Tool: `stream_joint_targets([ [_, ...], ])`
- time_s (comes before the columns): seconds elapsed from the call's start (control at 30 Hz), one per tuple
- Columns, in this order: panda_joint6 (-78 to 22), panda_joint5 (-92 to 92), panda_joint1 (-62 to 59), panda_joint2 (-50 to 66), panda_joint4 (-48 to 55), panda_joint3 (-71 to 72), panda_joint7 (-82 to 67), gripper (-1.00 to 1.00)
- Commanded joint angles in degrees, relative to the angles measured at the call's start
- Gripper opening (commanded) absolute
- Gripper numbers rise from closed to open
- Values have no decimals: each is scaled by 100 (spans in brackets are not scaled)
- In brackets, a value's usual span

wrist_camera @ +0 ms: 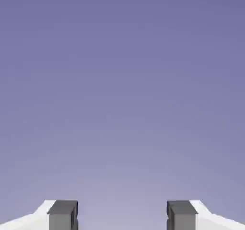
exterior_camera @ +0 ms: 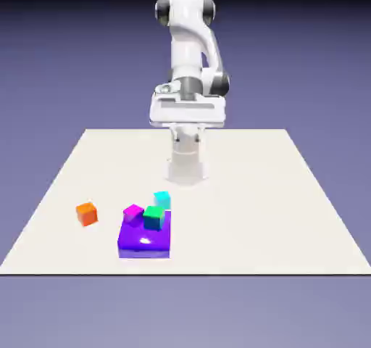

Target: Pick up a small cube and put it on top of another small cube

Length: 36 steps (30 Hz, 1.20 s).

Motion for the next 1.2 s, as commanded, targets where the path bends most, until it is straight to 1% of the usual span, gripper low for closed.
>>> stream_joint_targets([
  [0.0,-207,103,-6,148,-43,-208,122,0],
  [0.5,-3316,1643,-91,2364,-689,-3323,1955,0],
  [0.57,-3386,1678,-93,2414,-703,-3393,1996,0],
  [0.97,-2510,4520,-559,4177,-526,-1801,14,0],
  [1.0,-2510,4520,-559,4177,-526,-1801,14,-100],
  [1.03,-2510,4520,-559,4177,-526,-1801,14,-100],
  [1.17,-2817,3524,-396,3559,-588,-2358,709,-100],
])
